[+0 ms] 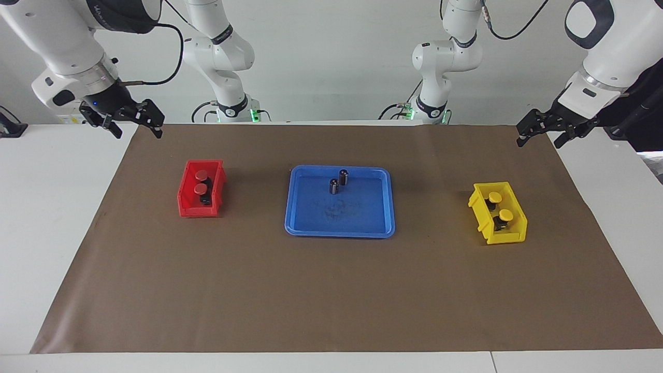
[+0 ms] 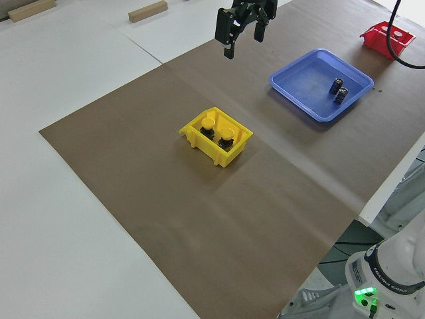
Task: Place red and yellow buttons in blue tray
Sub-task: 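Reach the right gripper down to the red holder's buttons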
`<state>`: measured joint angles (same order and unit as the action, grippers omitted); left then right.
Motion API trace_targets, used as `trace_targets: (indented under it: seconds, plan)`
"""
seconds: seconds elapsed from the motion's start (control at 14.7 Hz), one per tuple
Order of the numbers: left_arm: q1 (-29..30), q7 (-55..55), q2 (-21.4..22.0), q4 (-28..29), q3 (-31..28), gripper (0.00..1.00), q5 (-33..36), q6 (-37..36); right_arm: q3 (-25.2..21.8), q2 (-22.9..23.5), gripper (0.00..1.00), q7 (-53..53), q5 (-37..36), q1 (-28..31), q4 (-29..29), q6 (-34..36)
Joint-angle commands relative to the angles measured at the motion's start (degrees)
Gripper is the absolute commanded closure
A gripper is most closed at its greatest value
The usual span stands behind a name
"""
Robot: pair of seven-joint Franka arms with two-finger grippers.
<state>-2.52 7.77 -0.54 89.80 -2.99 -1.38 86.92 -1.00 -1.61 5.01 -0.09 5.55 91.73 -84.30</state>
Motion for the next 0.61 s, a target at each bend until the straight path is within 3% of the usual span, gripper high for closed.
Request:
trace_targets:
  seconds: [0.0, 0.14, 0.27, 0.55]
  plan:
    - [0.2, 0.2, 1.6, 1.8, -0.1, 0.00, -0.3, 0.4, 0.7, -0.9, 0.00, -0.6, -0.7, 0.0, 1.2, 0.0]
    - [0.2, 0.4, 1.6, 1.8, -0.1, 0.00, -0.1, 0.6, 0.8, -0.9, 0.00, -0.3, -0.7, -0.1, 1.3, -1.8]
    - [0.2, 0.5, 1.6, 1.8, -0.1, 0.00, -0.1, 1.1, 0.9, -1.1, 0.09, -0.3, -0.6, -0.1, 2.6, -3.7]
    - [0.3, 0.4, 1.6, 1.9, -0.1, 0.00, -0.1, 1.0, 0.9, -3.6, 0.19, -0.4, 0.2, -2.6, 11.2, -12.4]
